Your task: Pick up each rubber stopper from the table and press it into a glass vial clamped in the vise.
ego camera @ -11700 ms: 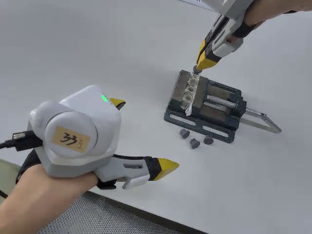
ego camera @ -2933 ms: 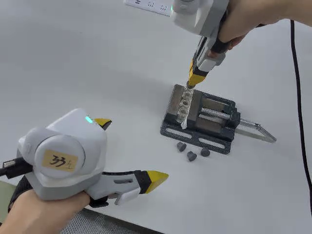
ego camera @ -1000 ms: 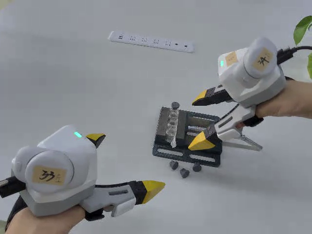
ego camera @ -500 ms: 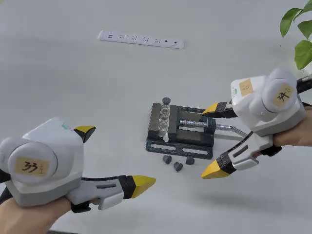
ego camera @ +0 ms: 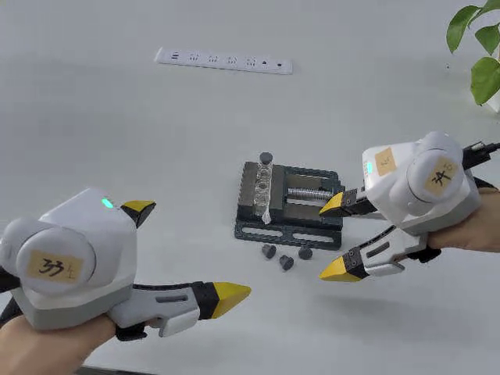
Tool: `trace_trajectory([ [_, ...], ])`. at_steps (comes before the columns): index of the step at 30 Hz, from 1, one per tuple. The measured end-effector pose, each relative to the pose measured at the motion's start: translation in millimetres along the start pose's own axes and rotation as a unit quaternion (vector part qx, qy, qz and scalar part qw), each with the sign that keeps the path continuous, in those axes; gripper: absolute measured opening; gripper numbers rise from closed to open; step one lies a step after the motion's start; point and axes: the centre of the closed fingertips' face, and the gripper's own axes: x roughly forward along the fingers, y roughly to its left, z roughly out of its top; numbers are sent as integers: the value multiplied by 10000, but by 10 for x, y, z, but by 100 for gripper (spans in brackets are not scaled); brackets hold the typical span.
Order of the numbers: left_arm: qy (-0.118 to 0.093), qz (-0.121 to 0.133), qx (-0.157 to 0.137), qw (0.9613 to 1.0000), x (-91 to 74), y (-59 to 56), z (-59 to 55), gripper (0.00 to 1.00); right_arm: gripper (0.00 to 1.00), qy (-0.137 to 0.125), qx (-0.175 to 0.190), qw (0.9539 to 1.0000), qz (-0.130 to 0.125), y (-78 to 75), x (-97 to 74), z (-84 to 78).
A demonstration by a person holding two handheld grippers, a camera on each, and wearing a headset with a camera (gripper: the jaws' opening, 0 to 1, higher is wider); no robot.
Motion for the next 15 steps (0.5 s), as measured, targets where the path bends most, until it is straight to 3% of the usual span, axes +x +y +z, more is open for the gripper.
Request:
trace_trajectory([
  [9, 24, 11, -70, 10000, -7, 13, -49, 98, 24, 154, 44, 9999, 34, -32, 182, -69],
  [15, 38, 37, -108, 9999, -12, 32, -80, 98, 19, 183, 85, 9998, 91, -44, 243, -88],
])
